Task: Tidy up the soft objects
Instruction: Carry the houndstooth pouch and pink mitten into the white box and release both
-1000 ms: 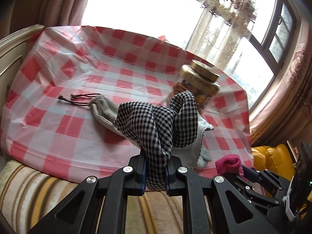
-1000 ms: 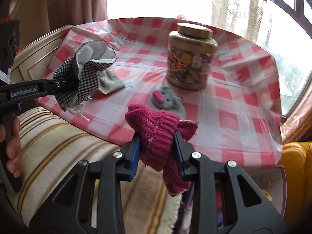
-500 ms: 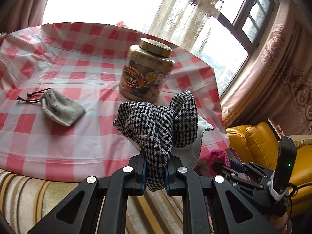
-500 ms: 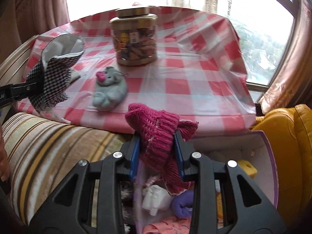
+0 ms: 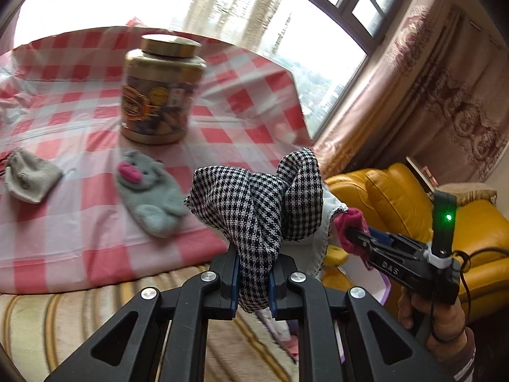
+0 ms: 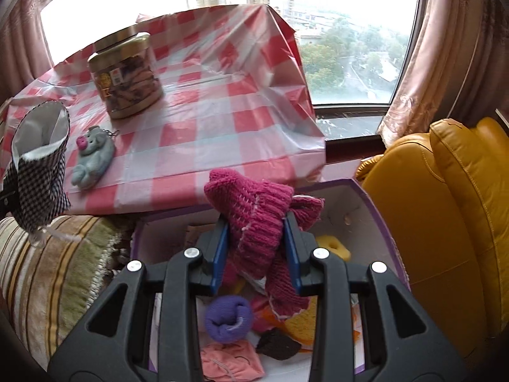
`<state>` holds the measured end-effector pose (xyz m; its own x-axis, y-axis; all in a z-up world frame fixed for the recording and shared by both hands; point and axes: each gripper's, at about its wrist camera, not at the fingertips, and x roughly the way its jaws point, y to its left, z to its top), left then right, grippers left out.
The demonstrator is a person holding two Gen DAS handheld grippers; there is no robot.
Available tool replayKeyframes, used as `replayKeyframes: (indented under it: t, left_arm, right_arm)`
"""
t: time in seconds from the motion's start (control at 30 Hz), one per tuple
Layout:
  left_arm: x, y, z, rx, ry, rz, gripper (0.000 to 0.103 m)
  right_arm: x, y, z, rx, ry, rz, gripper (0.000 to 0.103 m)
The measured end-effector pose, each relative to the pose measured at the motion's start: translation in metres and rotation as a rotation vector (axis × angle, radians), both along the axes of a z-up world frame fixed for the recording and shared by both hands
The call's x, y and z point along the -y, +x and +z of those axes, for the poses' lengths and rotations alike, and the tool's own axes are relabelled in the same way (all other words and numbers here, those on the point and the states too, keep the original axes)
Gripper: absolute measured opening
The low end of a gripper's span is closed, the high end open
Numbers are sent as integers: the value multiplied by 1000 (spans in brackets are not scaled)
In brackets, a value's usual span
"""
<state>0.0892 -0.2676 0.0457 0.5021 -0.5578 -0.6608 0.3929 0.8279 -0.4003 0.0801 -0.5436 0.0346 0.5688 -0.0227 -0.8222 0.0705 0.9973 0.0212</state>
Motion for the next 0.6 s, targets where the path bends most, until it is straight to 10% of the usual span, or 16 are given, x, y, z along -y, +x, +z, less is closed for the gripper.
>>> replayKeyframes:
  t: [0.27,0.47,0.6]
  left_arm:
    - [57,-19,-15,-91,-7,-203,14]
    - [80,-30,-27,-142,43,-313,64]
    - [73,-25,-27,-155,13,-286,65]
  right_arm:
    - [12,-3,-7,-31,-9,-14,40]
    - [11,-1,-11,-49,-36,-16,66]
    - [12,-1,-8,-43,-36,-29,77]
